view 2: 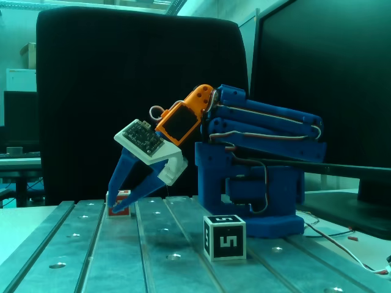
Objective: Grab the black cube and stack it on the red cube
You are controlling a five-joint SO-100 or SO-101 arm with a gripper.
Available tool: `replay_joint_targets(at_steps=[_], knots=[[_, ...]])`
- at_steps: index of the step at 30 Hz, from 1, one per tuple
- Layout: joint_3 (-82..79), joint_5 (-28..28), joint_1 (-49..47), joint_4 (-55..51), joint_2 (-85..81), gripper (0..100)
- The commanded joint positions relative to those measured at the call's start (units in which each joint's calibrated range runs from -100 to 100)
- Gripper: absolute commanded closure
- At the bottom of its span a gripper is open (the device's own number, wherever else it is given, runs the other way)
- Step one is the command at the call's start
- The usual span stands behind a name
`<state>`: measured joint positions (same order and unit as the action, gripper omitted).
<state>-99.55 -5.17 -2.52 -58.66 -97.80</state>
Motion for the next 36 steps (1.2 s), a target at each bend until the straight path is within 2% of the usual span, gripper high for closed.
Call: replay_joint_targets(at_steps=[1, 26, 31, 36], knots=[[0.0, 0.12, -0.47, -0.3, -0.44, 99], [0.0, 0.17, -0.62, -0.3, -0.44, 99], [0.0, 2.64, -0.69, -0.3, -0.44, 99], [0.0, 2.49, -0.47, -0.3, -0.44, 99]])
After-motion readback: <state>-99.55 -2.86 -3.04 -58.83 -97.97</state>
